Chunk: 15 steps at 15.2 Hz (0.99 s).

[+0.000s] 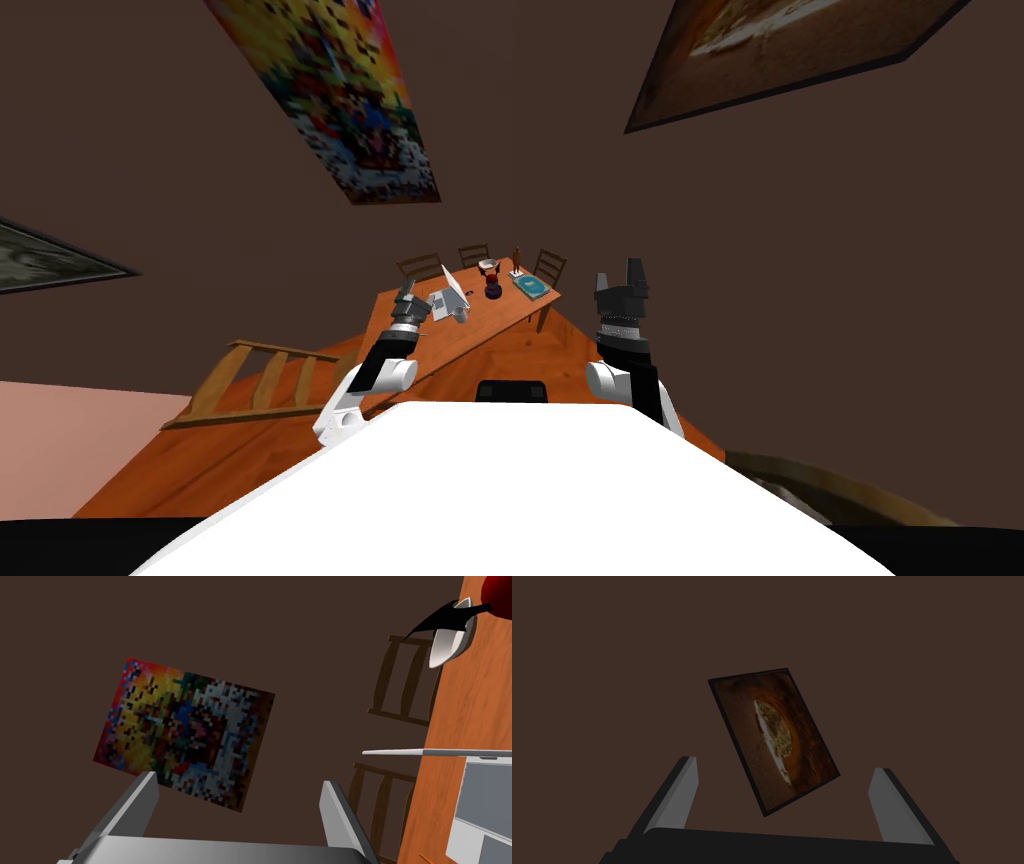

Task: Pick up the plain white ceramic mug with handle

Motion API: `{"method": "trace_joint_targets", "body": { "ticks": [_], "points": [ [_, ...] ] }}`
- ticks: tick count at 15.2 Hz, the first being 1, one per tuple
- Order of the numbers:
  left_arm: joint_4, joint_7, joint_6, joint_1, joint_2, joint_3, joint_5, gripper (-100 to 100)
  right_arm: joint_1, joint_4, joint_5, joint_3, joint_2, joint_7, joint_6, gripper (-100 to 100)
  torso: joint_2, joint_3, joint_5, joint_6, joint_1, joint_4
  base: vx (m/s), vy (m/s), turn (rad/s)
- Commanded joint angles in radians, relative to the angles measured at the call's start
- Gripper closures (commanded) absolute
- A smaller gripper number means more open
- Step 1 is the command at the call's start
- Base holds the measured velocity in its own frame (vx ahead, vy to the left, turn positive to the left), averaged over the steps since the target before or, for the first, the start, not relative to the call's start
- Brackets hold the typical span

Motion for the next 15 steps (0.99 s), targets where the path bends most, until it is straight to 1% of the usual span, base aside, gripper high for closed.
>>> {"method": "trace_joint_targets", "body": {
  "ticks": [1, 2, 4, 5, 6, 7, 8, 9, 10, 11, 13, 14, 15],
  "points": [
    [0.013, 0.016, 0.034, -0.012, 0.006, 0.01, 0.002, -100, 0.0, 0.0, 0.0, 0.0, 0.0, 0.0, 0.0, 0, 0.0, 0.0, 0.0, 0.0, 0.0, 0.0, -0.008, -0.006, -0.053],
    [0.052, 0.056, 0.068, -0.031, 0.023, 0.036, 0.009, -100, 0.0, 0.0, 0.0, 0.0, 0.0, 0.0, 0.0, 0, 0.0, 0.0, 0.0, 0.0, 0.0, 0.0, -0.01, -0.011, -0.136],
    [0.052, 0.056, 0.085, -0.031, 0.023, 0.036, 0.009, -100, 0.0, 0.0, 0.0, 0.0, 0.0, 0.0, 0.0, 0, 0.0, 0.0, 0.0, 0.0, 0.0, 0.0, -0.011, -0.008, -0.089],
    [0.092, 0.098, 0.108, -0.05, 0.039, 0.062, 0.015, -100, 0.0, 0.0, 0.0, 0.0, 0.0, 0.0, 0.0, 0, 0.0, 0.0, 0.0, 0.0, 0.0, 0.0, -0.009, -0.01, -0.141],
    [0.092, 0.098, 0.131, -0.05, 0.039, 0.062, 0.015, -100, 0.0, 0.0, 0.0, 0.0, 0.0, 0.0, 0.0, 0, 0.0, 0.0, 0.0, 0.0, 0.0, 0.0, -0.009, -0.009, -0.136],
    [0.092, 0.098, 0.137, -0.05, 0.039, 0.062, 0.015, -100, 0.0, 0.0, 0.0, 0.0, 0.0, 0.0, 0.0, 0, 0.0, 0.0, 0.0, 0.0, 0.0, 0.0, -0.006, -0.005, -0.046],
    [0.134, 0.14, 0.171, -0.07, 0.053, 0.09, 0.022, -100, 0.0, 0.0, 0.0, 0.0, 0.0, 0.0, 0.0, 0, 0.0, 0.0, 0.0, 0.0, 0.0, 0.0, -0.006, -0.01, -0.123],
    [0.134, 0.141, 0.19, -0.07, 0.053, 0.09, 0.022, -100, 0.0, 0.0, 0.0, 0.0, 0.0, 0.0, 0.0, 0, 0.0, 0.0, 0.0, 0.0, 0.0, 0.0, -0.007, -0.01, -0.169],
    [0.134, 0.141, 0.192, -0.07, 0.053, 0.09, 0.022, -100, 0.0, 0.0, 0.0, 0.0, 0.0, 0.0, 0.0, 0, 0.0, 0.0, 0.0, 0.0, 0.0, 0.0, -0.006, -0.003, -0.068],
    [0.177, 0.186, 0.224, -0.091, 0.067, 0.119, 0.03, -100, 0.0, 0.0, 0.0, 0.0, 0.0, 0.0, 0.0, 0, 0.0, 0.0, 0.0, 0.0, 0.0, 0.0, -0.006, -0.01, -0.145],
    [0.177, 0.186, 0.247, -0.091, 0.067, 0.119, 0.03, -100, 0.0, 0.0, 0.0, 0.0, 0.0, 0.0, 0.0, 0, 0.0, 0.0, 0.0, 0.0, 0.0, 0.0, -0.006, -0.006, -0.098],
    [0.177, 0.186, 0.247, -0.091, 0.067, 0.119, 0.03, -100, 0.0, 0.0, 0.0, 0.0, 0.0, 0.0, 0.0, 0, 0.0, 0.0, 0.0, 0.0, 0.0, 0.0, -0.003, 0.0, 0.018],
    [0.221, 0.231, 0.285, -0.112, 0.081, 0.148, 0.037, -100, 0.0, 0.0, 0.0, 0.0, 0.0, 0.0, 0.0, 0, 0.0, 0.0, 0.0, -0.001, 0.0, 0.0, -0.003, -0.008, -0.137]
  ]
}}
